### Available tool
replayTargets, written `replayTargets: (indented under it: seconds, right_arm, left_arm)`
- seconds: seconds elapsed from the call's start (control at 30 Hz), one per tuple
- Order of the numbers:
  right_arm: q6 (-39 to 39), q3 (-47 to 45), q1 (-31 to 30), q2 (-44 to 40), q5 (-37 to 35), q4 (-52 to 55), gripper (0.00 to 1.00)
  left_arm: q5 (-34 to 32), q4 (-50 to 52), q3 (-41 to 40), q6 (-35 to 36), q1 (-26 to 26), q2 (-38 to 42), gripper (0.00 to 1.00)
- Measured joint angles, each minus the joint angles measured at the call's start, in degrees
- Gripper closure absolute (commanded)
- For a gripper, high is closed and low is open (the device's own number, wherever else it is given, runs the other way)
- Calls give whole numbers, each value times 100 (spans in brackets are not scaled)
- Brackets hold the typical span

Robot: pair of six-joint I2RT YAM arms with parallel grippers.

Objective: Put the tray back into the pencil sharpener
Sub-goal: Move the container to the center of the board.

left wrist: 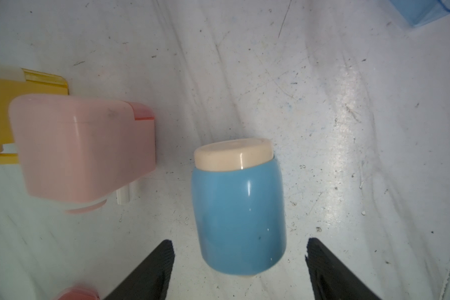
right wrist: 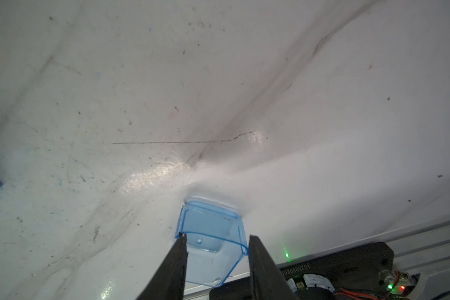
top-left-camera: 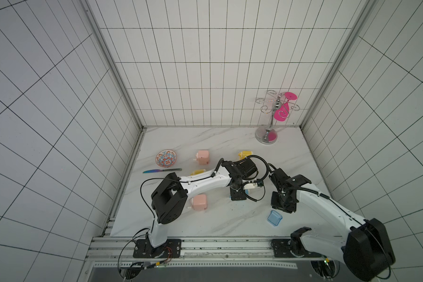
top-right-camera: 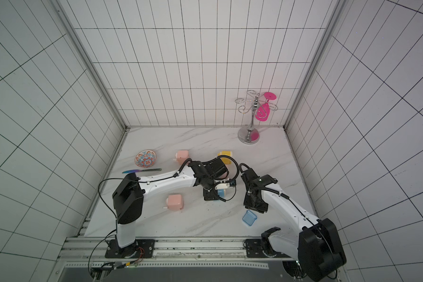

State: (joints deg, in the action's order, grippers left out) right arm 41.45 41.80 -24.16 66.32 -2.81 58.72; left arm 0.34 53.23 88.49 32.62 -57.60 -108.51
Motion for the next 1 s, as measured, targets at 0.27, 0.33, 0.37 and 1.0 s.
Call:
replayTargets:
  seconds: [0.27, 0.33, 0.37, 1.0]
  right_arm:
    - [-17, -7, -114, -20, -4, -4, 62]
    - [-15, -7, -155, 96, -7, -2, 62]
    - [-15, -7, -188, 142, -11, 4, 62]
    - [223, -7, -525, 481, -140, 153, 56]
  left_arm:
    - [-28, -203, -55, -2, 39, 514, 16]
    - [-31, -201, -63, -2, 39, 511, 16]
    - [-31, -201, -66, -2, 39, 511, 16]
    - [-173, -221, -192, -26, 79, 627, 16]
